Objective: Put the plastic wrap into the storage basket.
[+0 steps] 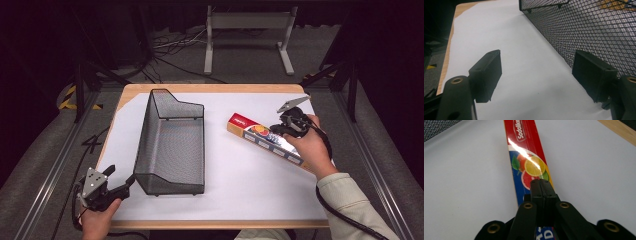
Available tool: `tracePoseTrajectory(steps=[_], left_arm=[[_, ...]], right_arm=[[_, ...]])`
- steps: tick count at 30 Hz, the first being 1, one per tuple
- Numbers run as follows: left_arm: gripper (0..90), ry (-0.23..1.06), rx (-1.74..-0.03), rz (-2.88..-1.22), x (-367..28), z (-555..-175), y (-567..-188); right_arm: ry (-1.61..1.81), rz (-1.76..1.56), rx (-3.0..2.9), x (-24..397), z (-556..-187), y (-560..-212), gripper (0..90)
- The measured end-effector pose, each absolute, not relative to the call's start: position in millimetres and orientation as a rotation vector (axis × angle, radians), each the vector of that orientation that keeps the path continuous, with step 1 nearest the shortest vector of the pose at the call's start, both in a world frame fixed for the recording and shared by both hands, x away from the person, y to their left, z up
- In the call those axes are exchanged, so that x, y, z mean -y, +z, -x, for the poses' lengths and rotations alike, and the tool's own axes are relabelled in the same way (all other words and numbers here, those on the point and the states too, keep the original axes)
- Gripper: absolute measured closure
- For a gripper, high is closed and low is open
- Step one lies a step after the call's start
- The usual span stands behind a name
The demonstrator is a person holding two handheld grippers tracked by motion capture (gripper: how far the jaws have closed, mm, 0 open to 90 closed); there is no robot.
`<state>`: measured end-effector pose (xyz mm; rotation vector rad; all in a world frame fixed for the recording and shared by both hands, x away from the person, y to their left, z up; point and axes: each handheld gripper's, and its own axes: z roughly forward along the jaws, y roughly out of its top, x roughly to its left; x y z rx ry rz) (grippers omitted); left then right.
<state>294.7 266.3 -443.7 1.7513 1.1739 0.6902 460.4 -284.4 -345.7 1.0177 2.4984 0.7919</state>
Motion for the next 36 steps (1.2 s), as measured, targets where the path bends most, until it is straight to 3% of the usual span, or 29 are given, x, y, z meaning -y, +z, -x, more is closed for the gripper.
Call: tracePoseTrajectory(steps=[24, 36], left_arm=[[24.8, 0.715, -1.15, -1.738, -264, -291, -441], [24.8, 0.712, -1.153, -1.74, -264, -292, -442]], right_arm=[[0.837, -1.307, -2.367, 385, -451, -361, 90.0], [0.719, -1.367, -2.462, 397, -452, -384, 90.0]])
